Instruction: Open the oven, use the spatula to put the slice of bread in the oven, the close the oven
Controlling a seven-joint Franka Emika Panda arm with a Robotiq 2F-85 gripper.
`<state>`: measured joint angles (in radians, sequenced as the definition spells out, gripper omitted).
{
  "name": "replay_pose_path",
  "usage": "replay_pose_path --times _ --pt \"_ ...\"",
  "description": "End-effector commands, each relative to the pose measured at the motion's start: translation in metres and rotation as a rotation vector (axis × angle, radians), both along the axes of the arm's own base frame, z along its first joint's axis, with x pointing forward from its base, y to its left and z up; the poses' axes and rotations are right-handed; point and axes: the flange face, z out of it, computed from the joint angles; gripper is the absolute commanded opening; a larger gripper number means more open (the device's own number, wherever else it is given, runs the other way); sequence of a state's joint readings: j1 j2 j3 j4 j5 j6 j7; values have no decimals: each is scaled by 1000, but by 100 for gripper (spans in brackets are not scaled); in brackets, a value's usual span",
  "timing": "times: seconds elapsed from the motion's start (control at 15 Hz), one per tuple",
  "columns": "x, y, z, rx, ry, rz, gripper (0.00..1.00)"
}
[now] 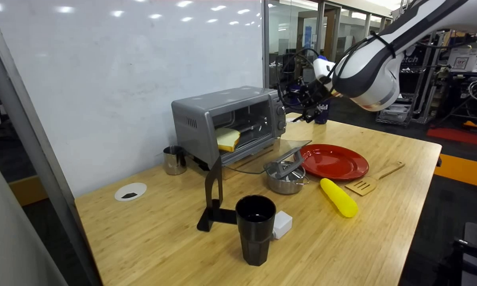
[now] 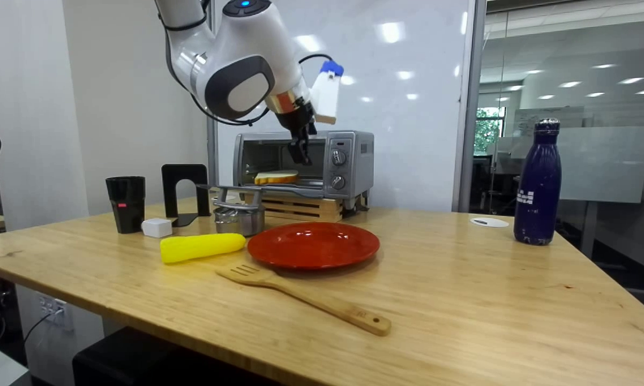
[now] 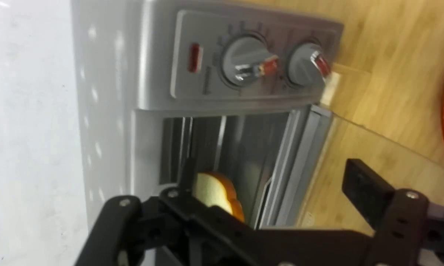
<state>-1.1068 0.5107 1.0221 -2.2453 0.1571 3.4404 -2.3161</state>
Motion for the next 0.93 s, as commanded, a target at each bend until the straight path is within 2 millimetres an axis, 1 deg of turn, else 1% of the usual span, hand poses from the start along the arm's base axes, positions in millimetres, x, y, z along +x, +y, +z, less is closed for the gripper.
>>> replay_pose_path --times 0.0,0.13,0.33,0.4,0.53,0.87 --pt "-45 21 -19 87 182 -55 100" --pt "-66 34 -28 141 280 -99 100" --pt "-90 49 -30 186 400 -211 100" --pt "-95 53 -32 195 424 -225 100" --pt "-98 60 -34 214 409 -232 100" --pt "-129 55 -55 158 398 -287 100"
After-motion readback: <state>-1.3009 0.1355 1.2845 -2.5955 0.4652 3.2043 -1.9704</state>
